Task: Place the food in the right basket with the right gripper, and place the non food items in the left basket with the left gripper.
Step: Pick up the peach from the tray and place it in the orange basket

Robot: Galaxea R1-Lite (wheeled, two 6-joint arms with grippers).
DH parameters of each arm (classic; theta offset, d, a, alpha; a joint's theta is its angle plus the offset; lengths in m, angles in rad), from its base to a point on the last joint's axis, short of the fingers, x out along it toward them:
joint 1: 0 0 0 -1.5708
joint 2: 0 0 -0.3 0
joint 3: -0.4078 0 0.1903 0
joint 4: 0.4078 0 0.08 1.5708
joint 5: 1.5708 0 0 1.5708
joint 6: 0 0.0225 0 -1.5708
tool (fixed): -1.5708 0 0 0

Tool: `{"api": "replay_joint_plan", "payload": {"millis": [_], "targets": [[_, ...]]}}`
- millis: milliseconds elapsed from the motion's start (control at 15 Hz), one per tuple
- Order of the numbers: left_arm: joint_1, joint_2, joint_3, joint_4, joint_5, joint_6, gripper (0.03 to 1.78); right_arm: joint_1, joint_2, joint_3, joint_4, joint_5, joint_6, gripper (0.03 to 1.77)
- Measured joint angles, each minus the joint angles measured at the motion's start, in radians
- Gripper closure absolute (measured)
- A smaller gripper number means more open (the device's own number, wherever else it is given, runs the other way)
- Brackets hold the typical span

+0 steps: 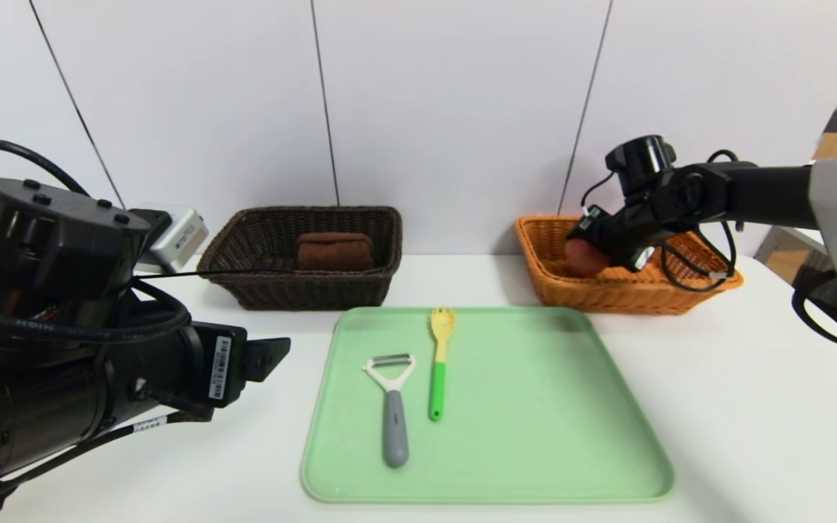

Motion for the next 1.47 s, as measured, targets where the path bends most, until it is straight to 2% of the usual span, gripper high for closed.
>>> {"api": "replay_joint_plan", "payload": {"millis": [400, 667, 867, 1200, 1467], "targets": [[0.000, 0.009, -0.003, 0.000, 0.000, 0.000, 0.12, -0.007, 0.014, 0.000, 0.002, 0.000, 0.001, 0.69], [0.000, 0.014, -0.002, 0.000, 0.002, 0.000, 0.12, -0.008, 0.016, 0.001, 0.003, 0.001, 0.002, 0.45], [0.000, 0.019, -0.002, 0.000, 0.002, 0.000, 0.12, -0.008, 0.016, 0.001, 0.000, 0.000, 0.003, 0.34], [0.000, 0.020, -0.003, 0.000, 0.002, 0.000, 0.12, 0.001, -0.024, 0.000, 0.000, -0.004, 0.007, 0.22], [0.000, 0.020, -0.005, 0.000, 0.003, -0.001, 0.12, 0.041, -0.160, 0.000, 0.012, -0.012, -0.005, 0.17]]}}
